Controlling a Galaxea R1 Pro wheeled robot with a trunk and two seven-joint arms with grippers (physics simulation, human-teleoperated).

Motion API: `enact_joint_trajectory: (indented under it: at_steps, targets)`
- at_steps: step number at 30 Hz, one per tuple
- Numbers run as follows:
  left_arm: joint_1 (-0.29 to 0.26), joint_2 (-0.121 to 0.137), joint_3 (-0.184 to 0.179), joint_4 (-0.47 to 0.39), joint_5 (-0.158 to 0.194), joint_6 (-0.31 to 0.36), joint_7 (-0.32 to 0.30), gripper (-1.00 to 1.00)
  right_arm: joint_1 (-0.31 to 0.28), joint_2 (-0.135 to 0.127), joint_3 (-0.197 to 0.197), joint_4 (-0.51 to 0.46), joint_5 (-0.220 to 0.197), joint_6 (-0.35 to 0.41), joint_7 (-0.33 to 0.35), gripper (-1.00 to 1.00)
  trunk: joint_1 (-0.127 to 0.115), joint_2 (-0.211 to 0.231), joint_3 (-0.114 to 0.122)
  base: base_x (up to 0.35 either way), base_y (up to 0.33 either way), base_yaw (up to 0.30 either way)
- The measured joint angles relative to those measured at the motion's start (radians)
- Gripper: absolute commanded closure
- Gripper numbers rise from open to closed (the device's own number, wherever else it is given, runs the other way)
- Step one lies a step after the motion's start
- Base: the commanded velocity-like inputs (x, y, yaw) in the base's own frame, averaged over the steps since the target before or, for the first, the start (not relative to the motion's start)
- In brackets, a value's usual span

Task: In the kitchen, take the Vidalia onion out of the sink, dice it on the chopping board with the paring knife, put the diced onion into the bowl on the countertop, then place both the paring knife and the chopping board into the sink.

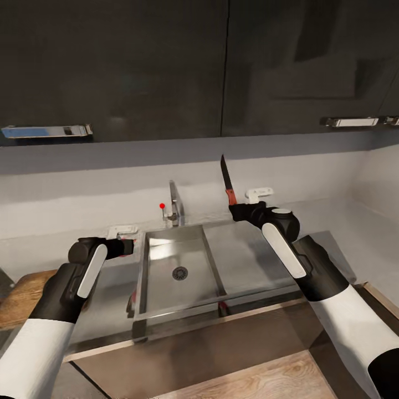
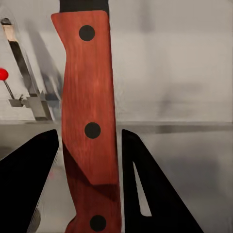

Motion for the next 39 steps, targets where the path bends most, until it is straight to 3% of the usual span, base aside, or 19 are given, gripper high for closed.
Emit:
enact_joint_trajectory:
  at_steps: [14,32,39]
  targets:
    - [0.0,0.0,0.0,0.0,0.0,0.0,0.001,1.0,0.0,0.0,-0.001,0.0,-0.001,0.0,0.0,1.0,0.0,0.0,0.0,-0.052,0.171,0.069]
    - [0.0,0.0,0.001,0.014,0.0,0.0,0.001,1.0,0.0,0.0,0.0,-0.001,0.0,0.0,0.0,1.0,0.0,0.0,0.0,-0.19,0.261,0.001]
    - [0.0,0.0,0.001,0.016,0.0,-0.001,0.003,1.0,0.0,0.0,0.0,0.0,0.0,0.0,0.0,1.0,0.0,0.0,0.0,0.09,0.27,0.0]
